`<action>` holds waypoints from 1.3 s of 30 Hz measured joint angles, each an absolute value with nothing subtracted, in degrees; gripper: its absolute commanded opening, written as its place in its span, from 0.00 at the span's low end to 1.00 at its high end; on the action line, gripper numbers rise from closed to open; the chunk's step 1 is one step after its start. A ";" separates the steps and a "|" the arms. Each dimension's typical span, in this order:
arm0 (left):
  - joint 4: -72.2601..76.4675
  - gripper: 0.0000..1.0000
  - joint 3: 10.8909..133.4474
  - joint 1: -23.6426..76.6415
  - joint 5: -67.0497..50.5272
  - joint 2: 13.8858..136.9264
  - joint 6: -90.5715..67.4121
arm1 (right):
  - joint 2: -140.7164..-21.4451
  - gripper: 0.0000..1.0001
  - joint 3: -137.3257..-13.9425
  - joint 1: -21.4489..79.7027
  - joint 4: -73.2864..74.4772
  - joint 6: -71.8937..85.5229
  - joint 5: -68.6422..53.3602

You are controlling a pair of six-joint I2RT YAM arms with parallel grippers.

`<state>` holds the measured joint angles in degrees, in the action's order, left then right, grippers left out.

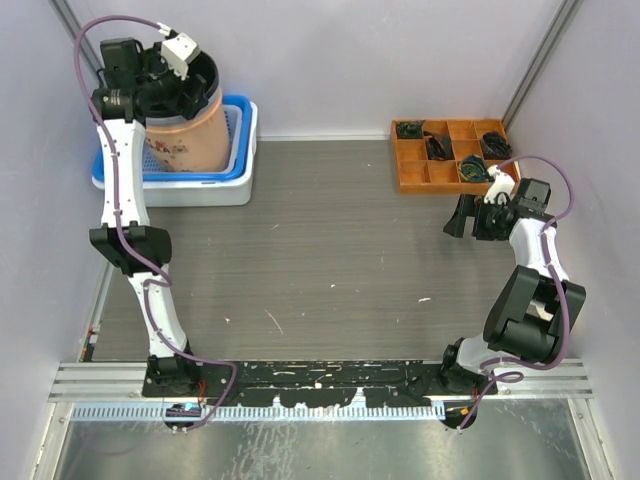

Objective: Turn the large container upside down

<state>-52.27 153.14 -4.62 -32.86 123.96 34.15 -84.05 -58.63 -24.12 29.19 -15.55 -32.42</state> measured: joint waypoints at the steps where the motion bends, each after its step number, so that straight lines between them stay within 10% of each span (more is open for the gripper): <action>1: -52.27 0.77 153.14 -4.62 -32.71 124.27 34.17 | -84.05 1.00 -58.63 -24.12 29.19 -15.55 -32.45; 14: -52.29 0.54 153.14 -4.34 -32.77 125.23 34.13 | -84.05 1.00 -59.00 -24.12 29.26 -15.57 -32.67; 18: -52.47 0.01 153.14 -4.27 -33.10 125.23 33.82 | -84.05 1.00 -59.37 -24.12 29.71 -15.57 -32.86; 39: -55.79 0.00 151.04 -4.08 -33.17 120.81 30.94 | -85.93 1.00 -60.23 -24.12 31.83 -16.27 -33.89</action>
<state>-55.79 151.04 -4.08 -33.17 120.81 30.94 -85.93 -60.23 -24.12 31.83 -16.27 -33.89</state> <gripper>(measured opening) 0.054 0.996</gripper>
